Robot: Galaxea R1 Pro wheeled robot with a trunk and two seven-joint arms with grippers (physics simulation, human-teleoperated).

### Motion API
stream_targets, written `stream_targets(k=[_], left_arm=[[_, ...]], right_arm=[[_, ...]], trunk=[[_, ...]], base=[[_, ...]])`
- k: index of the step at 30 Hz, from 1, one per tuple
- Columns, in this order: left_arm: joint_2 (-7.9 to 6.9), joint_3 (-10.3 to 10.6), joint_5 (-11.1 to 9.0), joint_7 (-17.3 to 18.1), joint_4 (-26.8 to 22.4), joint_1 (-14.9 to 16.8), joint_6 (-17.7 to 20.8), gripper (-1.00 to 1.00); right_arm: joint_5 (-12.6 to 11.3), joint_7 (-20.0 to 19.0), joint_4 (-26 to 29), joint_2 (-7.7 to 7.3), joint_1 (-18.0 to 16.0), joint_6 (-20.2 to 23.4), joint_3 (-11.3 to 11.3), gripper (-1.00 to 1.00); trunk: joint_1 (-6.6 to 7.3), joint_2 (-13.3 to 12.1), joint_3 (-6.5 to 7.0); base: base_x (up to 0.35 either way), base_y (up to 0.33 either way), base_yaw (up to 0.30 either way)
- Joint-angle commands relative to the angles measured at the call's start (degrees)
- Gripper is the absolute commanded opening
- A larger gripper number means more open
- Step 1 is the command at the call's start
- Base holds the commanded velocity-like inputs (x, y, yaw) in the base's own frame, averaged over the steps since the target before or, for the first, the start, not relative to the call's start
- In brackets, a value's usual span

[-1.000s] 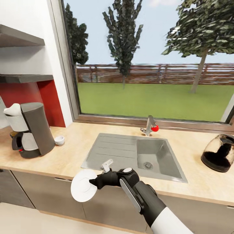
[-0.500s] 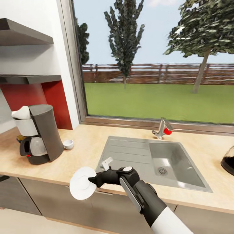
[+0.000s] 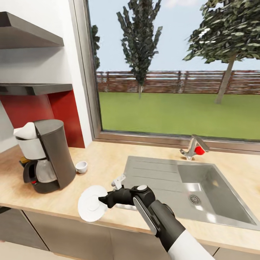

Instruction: Set up a coffee station on the kitchen countertop: keep the coffee maker on the countertop, move the bottle of coffee from the kitchen shelf to the counter next to the coffee maker, place a paper coffee filter on top of the coffee maker, put the saucer next to the coffee maker with the coffee cup on the saucer, and place the electric kettle next to the coffee maker.

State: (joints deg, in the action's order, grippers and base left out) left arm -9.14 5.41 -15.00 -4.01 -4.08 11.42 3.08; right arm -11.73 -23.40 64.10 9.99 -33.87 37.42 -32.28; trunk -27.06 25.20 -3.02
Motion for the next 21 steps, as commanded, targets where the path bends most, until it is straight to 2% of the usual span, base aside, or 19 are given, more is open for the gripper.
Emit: stream_targets(k=[1, 2, 8, 10, 12, 16, 21], left_arm=[[-0.04, 0.5, -0.5, -0.2, -0.1, 0.0, 0.3, 1.0], [-0.06, 0.5, -0.5, -0.2, -0.1, 0.0, 0.3, 1.0], [-0.09, 0.5, -0.6, -0.2, 0.0, -0.1, 0.3, 1.0], [-0.09, 0.5, -0.6, -0.2, 0.0, -0.1, 0.3, 1.0], [-0.09, 0.5, -0.6, -0.2, 0.0, -0.1, 0.3, 1.0], [-0.09, 0.5, -0.6, -0.2, 0.0, -0.1, 0.3, 1.0], [-0.09, 0.5, -0.6, -0.2, -0.1, -0.1, 0.3, 1.0]], right_arm=[[-0.3, 0.0, 0.0, 0.01, -0.1, 0.4, 0.1, -1.0], [-0.3, 0.0, 0.0, 0.01, -0.1, 0.4, 0.4, -1.0], [-0.4, 0.0, -0.2, 0.01, -0.1, 0.4, 5.6, -1.0], [-0.4, 0.0, -0.5, 0.01, -0.1, 0.4, 8.3, -1.0], [-0.5, 0.0, -1.7, 0.01, -0.1, 0.4, 12.4, -1.0], [-0.5, 0.0, -4.8, 0.01, -0.1, 0.5, 14.5, -1.0], [-0.4, 0.0, -6.0, 0.01, -0.1, 0.5, 14.8, -1.0]], trunk=[[-0.04, 0.1, -0.13], [-0.04, 0.1, -0.13], [-0.04, 0.1, -0.13], [-0.04, 0.1, -0.13], [-0.04, 0.1, -0.13], [-0.04, 0.1, -0.13], [-0.04, 0.1, -0.13]], base=[[0.071, 0.043, 0.0], [0.046, 0.027, 0.0], [0.006, 0.003, 0.0], [0.0, 0.0, 0.0], [0.026, 0.046, 0.0], [0.087, 0.187, 0.0], [0.045, 0.291, 0.0]])
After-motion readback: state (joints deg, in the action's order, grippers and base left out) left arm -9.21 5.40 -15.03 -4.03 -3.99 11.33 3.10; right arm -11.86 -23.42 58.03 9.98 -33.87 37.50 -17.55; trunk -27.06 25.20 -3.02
